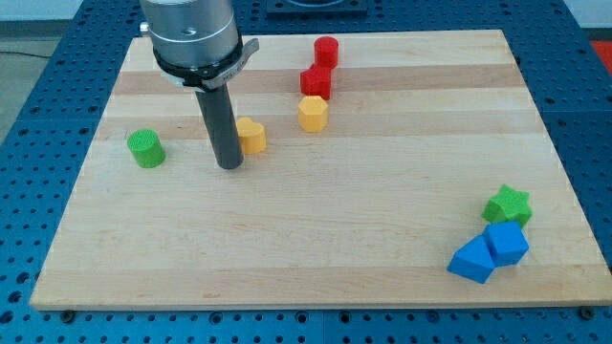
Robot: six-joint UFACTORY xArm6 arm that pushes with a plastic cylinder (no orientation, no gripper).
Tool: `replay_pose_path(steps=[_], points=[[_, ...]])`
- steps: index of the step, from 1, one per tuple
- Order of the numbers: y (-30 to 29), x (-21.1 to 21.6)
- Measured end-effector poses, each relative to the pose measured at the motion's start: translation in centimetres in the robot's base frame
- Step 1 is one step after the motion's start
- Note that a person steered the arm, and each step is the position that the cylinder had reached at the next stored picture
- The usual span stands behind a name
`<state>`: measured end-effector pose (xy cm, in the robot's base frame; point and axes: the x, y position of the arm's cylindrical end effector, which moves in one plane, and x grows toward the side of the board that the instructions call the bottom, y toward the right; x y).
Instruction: Move the yellow heart to the bottom left of the board
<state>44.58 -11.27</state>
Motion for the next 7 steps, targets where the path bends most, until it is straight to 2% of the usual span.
replay_pose_path(steps=[3,4,5,6,7], points=[[1.3,0.2],[6.7,-1.9],[6.3,-4.8],[1.9,-5.6],[-5.5,-3.1]])
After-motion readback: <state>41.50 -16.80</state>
